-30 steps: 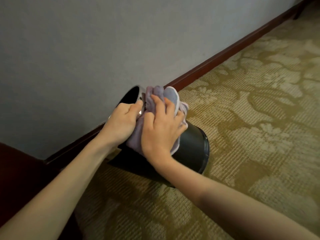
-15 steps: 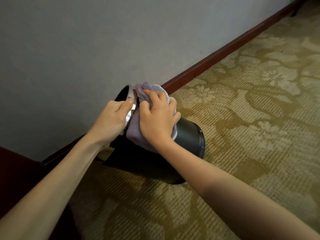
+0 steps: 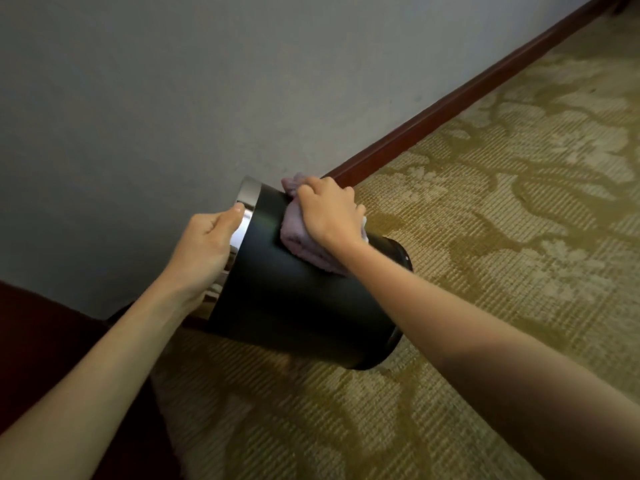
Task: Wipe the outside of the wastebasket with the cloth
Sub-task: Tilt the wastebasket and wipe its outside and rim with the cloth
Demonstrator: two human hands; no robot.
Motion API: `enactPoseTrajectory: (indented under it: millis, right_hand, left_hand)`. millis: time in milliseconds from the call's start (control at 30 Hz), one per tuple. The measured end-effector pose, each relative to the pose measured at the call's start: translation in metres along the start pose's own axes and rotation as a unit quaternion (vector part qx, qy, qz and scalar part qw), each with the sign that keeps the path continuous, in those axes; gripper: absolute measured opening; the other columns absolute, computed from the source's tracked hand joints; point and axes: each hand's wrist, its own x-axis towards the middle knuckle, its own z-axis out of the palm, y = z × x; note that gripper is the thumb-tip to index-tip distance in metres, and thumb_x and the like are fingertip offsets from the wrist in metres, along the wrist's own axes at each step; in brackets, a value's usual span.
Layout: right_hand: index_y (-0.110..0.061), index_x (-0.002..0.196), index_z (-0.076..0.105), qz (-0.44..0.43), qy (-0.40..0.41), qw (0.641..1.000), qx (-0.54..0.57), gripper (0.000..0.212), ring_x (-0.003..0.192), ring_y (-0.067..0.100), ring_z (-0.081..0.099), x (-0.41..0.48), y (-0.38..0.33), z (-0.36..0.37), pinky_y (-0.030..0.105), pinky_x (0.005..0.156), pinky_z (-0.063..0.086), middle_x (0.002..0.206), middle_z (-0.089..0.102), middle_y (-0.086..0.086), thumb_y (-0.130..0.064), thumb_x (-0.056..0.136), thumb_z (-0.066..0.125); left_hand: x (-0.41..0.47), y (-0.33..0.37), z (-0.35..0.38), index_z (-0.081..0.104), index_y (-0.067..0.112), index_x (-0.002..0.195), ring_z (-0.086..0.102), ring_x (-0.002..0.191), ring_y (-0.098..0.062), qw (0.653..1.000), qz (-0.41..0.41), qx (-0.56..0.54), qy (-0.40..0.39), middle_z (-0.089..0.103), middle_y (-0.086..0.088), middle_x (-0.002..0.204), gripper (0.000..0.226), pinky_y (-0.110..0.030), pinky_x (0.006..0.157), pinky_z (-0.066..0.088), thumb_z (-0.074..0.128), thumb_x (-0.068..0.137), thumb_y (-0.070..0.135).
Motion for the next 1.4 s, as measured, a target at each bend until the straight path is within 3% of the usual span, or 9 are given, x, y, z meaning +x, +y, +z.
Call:
enactPoseTrajectory:
  millis: [67,200,300,367,500,833,1100,1267,1400]
  right_hand:
    - [-0.028,0.118,0.059,-0.048,0.054,0.996,-0.049,0.038,0.116,0.032,0.040,-0.018,0.003,0.009,0.050,0.096,0.026,0.129,0.053,0.003,-0.033,0.090,0.034]
    - [-0.028,0.128,0.051,-0.114,0.120,0.980,-0.110,0.046,0.124,0.035,0.034,-0.065,0.018,0.022,0.051,0.098,0.024,0.136,0.048,0.001,-0.034,0.084,0.036]
    - [-0.027,0.135,0.044,-0.151,0.143,0.971,-0.120,0.054,0.129,0.042,0.031,-0.097,0.047,0.028,0.057,0.103,0.025,0.141,0.039,0.002,-0.031,0.082,0.041]
    - [-0.028,0.137,0.038,-0.158,0.152,0.966,-0.135,0.058,0.129,0.041,0.029,-0.109,0.062,0.031,0.057,0.103,0.022,0.141,0.031,0.001,-0.029,0.079,0.042]
    - [-0.027,0.137,0.037,-0.134,0.168,0.968,-0.128,0.057,0.126,0.040,0.031,-0.108,0.069,0.025,0.059,0.102,0.026,0.138,0.031,0.003,-0.027,0.079,0.041]
    - [-0.020,0.129,0.054,-0.130,0.120,0.977,-0.121,0.058,0.116,0.039,0.044,-0.071,0.077,-0.009,0.052,0.092,0.036,0.133,0.051,0.008,-0.032,0.078,0.029]
    - [-0.027,0.122,0.062,-0.038,0.043,0.998,-0.017,0.053,0.115,0.029,0.045,-0.029,0.102,-0.034,0.051,0.099,0.034,0.129,0.057,-0.002,-0.033,0.081,0.029]
    - [-0.021,0.115,0.069,-0.019,-0.024,0.999,0.038,0.040,0.122,0.029,0.051,-0.001,0.113,-0.040,0.049,0.106,0.036,0.129,0.062,0.005,-0.013,0.089,0.039]
    - [-0.020,0.114,0.070,0.000,-0.061,0.996,0.067,0.041,0.127,0.022,0.051,0.010,0.118,-0.044,0.043,0.110,0.035,0.133,0.061,0.001,-0.011,0.090,0.038]
  left_hand:
    - [0.002,-0.002,-0.003,0.047,0.020,0.040,0.028,0.028,0.002,0.999,-0.013,0.014,0.028,0.032,0.012,0.031,0.059,-0.013,0.033,0.021,0.044,0.098,0.030]
    - [0.004,0.004,-0.002,0.053,0.028,0.033,0.031,0.023,0.000,0.999,-0.018,0.005,0.036,0.032,0.011,0.026,0.067,-0.009,0.028,0.021,0.042,0.100,0.024]
    - [0.008,0.009,0.001,0.053,0.020,0.043,0.032,0.030,0.000,1.000,-0.022,-0.006,0.010,0.034,0.013,0.033,0.057,-0.013,0.039,0.026,0.043,0.098,0.028]
    - [0.010,0.012,0.003,0.051,0.020,0.054,0.036,0.046,-0.012,1.000,-0.017,-0.007,-0.010,0.036,-0.001,0.050,0.044,-0.026,0.052,0.028,0.046,0.095,0.036]
    - [0.012,0.022,0.011,0.043,-0.008,0.061,0.039,0.059,-0.017,0.999,0.030,0.019,-0.041,0.040,-0.009,0.063,0.057,-0.031,0.058,0.030,0.044,0.088,0.042]
    - [0.005,0.016,0.012,0.055,-0.021,0.079,0.048,0.063,-0.013,0.996,0.068,-0.003,-0.052,0.052,-0.007,0.071,0.053,-0.024,0.054,0.037,0.047,0.099,0.028]
    - [-0.010,0.020,0.014,0.062,-0.017,0.082,0.058,0.071,-0.019,0.991,0.100,0.007,-0.083,0.067,-0.035,0.081,0.061,-0.043,0.062,0.046,0.046,0.093,0.041]
    - [-0.021,0.013,0.009,0.071,0.015,0.072,0.062,0.061,0.005,0.991,0.108,-0.007,-0.079,0.072,0.014,0.066,0.036,-0.010,0.056,0.044,0.049,0.097,0.029]
    - [-0.015,0.015,0.012,0.066,-0.004,0.073,0.058,0.061,-0.005,0.992,0.094,-0.003,-0.080,0.067,-0.006,0.062,0.047,-0.022,0.058,0.044,0.049,0.097,0.033]
